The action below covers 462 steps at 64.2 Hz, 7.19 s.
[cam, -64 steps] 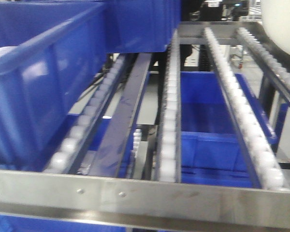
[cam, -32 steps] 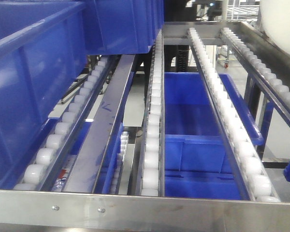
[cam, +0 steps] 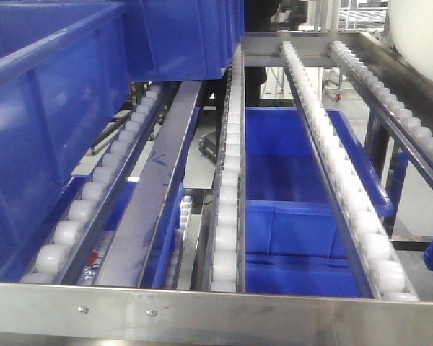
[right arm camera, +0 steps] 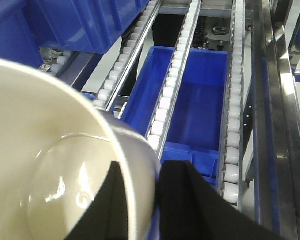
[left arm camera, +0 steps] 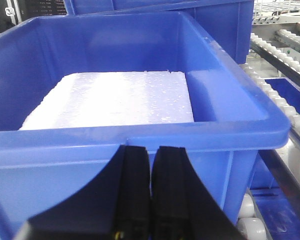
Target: Move white bin to right shelf second layer
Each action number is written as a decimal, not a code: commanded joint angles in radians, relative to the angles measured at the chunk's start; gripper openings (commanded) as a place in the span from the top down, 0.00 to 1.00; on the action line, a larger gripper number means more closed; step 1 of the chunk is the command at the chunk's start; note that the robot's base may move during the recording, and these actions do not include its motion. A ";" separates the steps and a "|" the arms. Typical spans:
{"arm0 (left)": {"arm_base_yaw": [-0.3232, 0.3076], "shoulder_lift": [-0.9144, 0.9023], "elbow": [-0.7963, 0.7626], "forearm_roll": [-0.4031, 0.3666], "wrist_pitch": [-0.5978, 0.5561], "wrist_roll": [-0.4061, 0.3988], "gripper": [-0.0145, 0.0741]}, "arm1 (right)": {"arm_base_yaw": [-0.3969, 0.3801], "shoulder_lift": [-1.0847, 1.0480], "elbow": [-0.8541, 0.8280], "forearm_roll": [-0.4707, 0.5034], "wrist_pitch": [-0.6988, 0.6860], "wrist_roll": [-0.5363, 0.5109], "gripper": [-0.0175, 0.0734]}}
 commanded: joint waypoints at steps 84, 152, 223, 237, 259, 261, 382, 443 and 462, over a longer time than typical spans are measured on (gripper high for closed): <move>-0.004 -0.014 0.037 -0.005 -0.084 -0.004 0.74 | -0.005 0.000 -0.031 -0.010 -0.099 0.000 0.75; -0.004 -0.014 0.037 -0.005 -0.084 -0.004 0.74 | -0.004 0.219 -0.034 0.005 -0.201 0.000 0.75; -0.004 -0.014 0.037 -0.005 -0.084 -0.004 0.74 | 0.030 0.988 -0.291 0.016 -0.372 0.001 0.75; -0.004 -0.014 0.037 -0.005 -0.084 -0.004 0.74 | 0.030 1.022 -0.291 0.016 -0.375 0.001 0.75; -0.004 -0.014 0.037 -0.005 -0.084 -0.004 0.74 | 0.030 1.026 -0.291 0.016 -0.387 0.001 0.75; -0.004 -0.014 0.037 -0.005 -0.084 -0.004 0.74 | 0.030 1.027 -0.291 0.016 -0.387 0.001 0.75; -0.004 -0.014 0.037 -0.005 -0.084 -0.004 0.74 | 0.030 0.623 -0.255 0.017 -0.399 0.001 0.72; -0.004 -0.014 0.037 -0.005 -0.084 -0.004 0.74 | -0.121 0.011 0.289 0.017 -0.566 0.001 0.75; -0.004 -0.014 0.037 -0.005 -0.084 -0.004 0.74 | -0.121 0.011 0.289 0.017 -0.566 0.001 0.75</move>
